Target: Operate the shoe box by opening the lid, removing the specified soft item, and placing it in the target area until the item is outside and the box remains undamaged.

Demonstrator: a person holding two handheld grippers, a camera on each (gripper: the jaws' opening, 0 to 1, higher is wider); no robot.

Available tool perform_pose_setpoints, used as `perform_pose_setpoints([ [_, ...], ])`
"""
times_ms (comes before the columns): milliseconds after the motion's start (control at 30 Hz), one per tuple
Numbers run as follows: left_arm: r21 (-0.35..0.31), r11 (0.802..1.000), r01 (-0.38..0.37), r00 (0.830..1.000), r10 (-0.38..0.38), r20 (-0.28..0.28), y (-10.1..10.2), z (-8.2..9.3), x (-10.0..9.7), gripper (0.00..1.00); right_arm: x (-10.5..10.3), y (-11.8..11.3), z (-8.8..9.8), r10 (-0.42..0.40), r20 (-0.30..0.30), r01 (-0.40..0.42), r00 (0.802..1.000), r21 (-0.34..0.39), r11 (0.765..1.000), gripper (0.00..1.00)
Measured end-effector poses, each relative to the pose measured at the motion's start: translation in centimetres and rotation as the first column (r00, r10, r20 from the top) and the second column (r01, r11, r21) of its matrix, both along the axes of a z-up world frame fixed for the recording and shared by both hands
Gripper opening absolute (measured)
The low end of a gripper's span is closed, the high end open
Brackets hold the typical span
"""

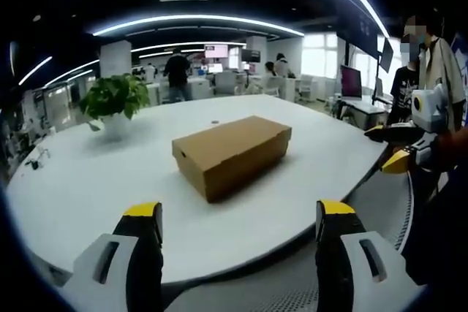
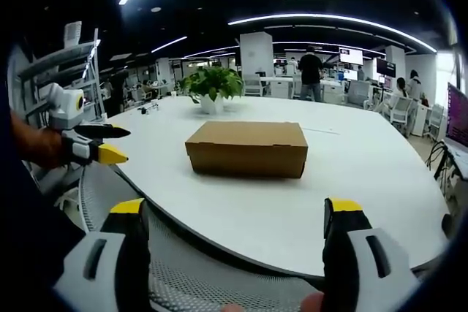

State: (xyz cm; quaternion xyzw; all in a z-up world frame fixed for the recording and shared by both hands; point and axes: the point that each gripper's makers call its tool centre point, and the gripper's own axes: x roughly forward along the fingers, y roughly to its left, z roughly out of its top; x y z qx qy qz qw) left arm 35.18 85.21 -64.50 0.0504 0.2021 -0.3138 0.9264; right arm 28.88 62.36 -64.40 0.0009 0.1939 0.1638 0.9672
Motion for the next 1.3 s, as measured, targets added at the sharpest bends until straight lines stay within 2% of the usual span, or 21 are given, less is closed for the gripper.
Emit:
perform_pose_setpoints([
  [1300,-0.002,1.0,-0.001,1.0,0.001,-0.007,-0.1,0.03,-0.14,0.87,0.01,-0.07,0.02,-0.003,0.002,0.003,1.0,0.005,1.0,0.94],
])
